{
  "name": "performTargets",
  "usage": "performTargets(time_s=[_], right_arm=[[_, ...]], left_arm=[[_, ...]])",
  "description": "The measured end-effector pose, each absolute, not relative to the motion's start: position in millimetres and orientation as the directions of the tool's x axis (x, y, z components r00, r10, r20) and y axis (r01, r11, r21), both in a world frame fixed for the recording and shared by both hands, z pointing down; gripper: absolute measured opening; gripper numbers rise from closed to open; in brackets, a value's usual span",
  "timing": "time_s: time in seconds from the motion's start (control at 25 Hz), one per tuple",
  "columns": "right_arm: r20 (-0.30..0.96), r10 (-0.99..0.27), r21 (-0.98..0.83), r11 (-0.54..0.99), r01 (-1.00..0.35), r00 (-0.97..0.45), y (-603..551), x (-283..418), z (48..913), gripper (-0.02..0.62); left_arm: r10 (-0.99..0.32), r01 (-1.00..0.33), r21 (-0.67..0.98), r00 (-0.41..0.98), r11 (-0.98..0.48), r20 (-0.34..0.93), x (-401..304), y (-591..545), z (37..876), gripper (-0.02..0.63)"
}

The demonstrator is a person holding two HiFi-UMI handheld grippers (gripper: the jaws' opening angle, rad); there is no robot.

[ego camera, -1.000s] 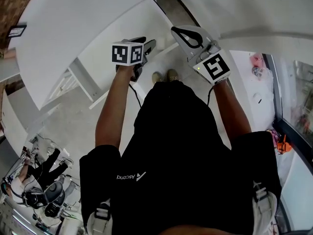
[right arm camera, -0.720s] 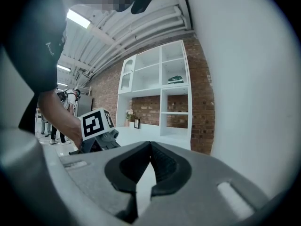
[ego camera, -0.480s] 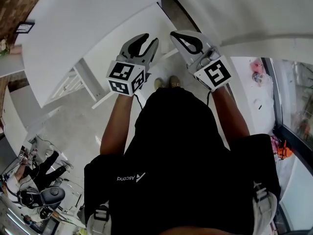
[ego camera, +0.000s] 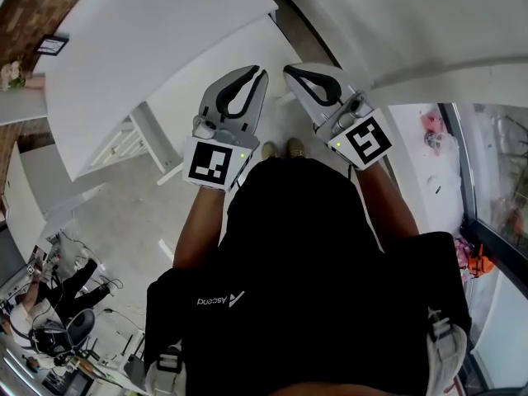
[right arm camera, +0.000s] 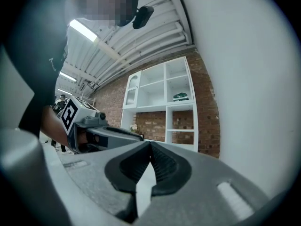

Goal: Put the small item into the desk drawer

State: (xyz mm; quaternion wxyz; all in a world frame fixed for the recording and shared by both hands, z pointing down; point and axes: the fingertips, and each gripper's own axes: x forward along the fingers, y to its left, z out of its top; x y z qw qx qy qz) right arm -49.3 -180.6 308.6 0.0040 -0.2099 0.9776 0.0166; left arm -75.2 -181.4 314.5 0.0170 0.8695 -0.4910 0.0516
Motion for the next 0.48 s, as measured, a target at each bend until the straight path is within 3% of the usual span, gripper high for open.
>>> performTargets(time_s=[0.48], right_arm=[[-0.077,-0.392,0.036,0.918,-0.395,-0.917,-171.6,-50.7,282.6,0.0]], left_arm=[[-0.867,-0.862,-0.086,0.497,-0.499,0.047,-71.9,-167.1,287.2,-0.002]])
